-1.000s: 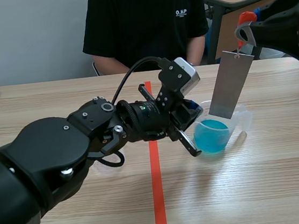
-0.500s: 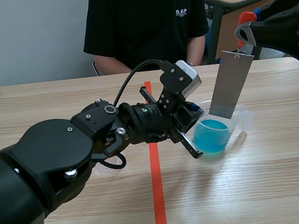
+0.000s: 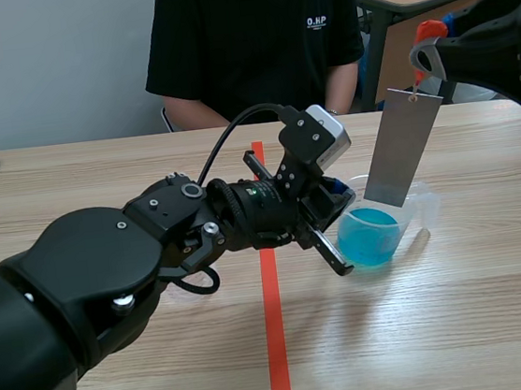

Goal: Do the redox reaction experiment.
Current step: 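Point at the plate with the left hand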

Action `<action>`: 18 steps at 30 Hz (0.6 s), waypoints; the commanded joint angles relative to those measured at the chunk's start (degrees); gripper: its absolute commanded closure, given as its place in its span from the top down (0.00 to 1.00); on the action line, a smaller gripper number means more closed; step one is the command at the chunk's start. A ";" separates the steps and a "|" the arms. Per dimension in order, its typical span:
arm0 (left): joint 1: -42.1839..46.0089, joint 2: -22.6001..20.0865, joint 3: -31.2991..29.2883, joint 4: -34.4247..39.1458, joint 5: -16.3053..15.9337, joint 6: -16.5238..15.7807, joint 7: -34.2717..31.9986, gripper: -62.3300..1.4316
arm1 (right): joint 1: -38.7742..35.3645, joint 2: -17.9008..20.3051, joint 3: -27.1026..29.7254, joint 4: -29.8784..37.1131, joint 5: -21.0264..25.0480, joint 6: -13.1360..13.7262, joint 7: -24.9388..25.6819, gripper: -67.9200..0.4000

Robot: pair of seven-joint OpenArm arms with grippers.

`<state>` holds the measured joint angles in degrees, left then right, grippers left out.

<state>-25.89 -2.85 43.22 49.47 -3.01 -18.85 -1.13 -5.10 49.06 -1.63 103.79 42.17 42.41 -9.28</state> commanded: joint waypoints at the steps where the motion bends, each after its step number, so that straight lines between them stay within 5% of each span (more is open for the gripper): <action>1: -0.92 0.92 -0.04 0.76 -0.35 0.15 -0.98 0.09 | 1.14 0.76 -0.28 0.68 0.44 0.31 0.87 0.03; 18: -0.68 -0.42 -0.17 1.42 -0.42 0.28 -0.59 0.09 | 1.14 0.76 -0.28 0.68 0.46 0.31 0.87 0.03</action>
<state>-25.89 -3.05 43.22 49.50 -3.01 -18.83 -1.10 -5.10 49.06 -1.63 103.79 42.17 42.41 -9.28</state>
